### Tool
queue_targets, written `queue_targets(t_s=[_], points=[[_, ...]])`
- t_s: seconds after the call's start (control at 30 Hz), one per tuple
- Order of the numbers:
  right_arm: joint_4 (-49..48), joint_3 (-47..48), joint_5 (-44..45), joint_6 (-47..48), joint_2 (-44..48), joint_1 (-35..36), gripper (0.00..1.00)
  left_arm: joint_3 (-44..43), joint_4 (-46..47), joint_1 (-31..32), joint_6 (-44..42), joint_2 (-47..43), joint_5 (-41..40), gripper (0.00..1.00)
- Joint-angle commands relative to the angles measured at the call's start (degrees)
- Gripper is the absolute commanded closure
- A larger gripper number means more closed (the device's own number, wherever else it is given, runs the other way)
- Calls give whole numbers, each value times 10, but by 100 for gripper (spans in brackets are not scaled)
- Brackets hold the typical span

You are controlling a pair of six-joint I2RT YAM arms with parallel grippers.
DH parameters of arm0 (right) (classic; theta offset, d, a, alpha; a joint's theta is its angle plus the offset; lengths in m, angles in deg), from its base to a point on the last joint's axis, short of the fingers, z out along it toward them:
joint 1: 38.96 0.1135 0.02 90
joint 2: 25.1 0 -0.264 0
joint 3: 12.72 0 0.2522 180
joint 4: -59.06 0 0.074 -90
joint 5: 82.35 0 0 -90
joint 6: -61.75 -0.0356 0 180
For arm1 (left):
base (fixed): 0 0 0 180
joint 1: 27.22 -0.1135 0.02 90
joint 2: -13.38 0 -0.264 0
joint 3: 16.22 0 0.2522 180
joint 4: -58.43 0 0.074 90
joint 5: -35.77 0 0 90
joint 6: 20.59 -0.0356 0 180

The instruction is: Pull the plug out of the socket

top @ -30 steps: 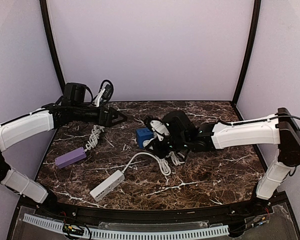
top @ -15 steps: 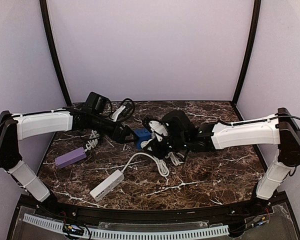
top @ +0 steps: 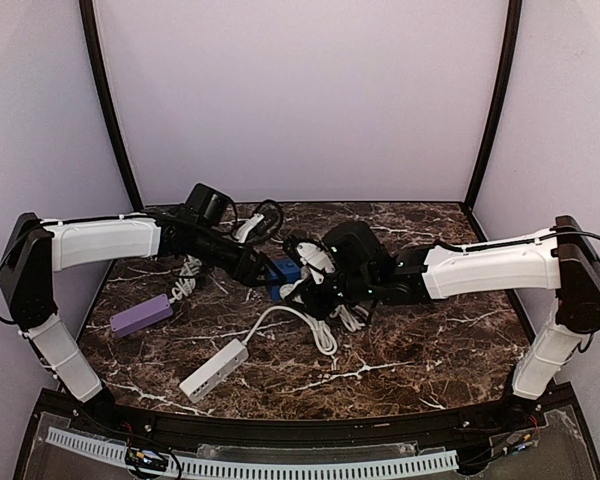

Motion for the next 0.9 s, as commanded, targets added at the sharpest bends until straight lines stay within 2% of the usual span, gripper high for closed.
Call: queue_targets(t_s=[0.0, 0.3, 0.6, 0.87], points=[[-71, 34, -13, 11, 10, 8, 100, -20, -21, 6, -12, 4, 10, 27], [-65, 43, -21, 9, -4, 8, 100, -24, -24, 17, -13, 19, 41, 34], [-66, 36, -25, -1, -2, 4, 100, -23, -25, 21, -13, 17, 55, 65], [-85, 12, -81, -66, 3, -39, 100, -15, -29, 21, -37, -2, 35, 74]])
